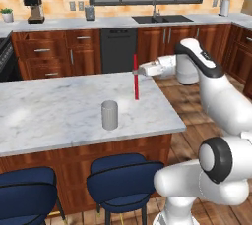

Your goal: Take a straw from the drawer in front and place it inside the glass cup on the dining counter.

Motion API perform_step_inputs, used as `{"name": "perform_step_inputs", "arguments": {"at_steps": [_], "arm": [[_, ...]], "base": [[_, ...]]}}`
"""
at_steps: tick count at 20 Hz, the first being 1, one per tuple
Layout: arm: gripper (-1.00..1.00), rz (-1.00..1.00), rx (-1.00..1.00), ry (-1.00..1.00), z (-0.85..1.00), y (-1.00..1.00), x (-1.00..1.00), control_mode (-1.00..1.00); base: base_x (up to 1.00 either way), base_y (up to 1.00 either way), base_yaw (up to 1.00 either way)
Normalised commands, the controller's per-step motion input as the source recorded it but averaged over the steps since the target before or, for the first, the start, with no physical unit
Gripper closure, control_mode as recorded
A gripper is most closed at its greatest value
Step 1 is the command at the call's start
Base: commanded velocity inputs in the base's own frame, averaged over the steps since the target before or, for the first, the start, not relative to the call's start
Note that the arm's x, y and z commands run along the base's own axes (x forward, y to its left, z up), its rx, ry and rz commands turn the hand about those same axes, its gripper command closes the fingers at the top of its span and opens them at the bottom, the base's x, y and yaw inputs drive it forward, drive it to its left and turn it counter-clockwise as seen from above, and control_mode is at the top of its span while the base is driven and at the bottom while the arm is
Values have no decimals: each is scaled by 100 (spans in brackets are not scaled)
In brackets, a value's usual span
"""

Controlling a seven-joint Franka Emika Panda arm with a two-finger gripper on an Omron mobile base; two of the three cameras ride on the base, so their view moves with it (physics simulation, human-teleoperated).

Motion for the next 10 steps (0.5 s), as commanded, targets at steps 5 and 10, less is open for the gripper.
{"name": "perform_step_inputs", "arguments": {"at_steps": [5,10], "arm": [[100,4,9,-28,0,17,-16,-100],[100,0,2,1,-5,27,6,-100]], "base": [[0,0,0],[0,0,0]]}}
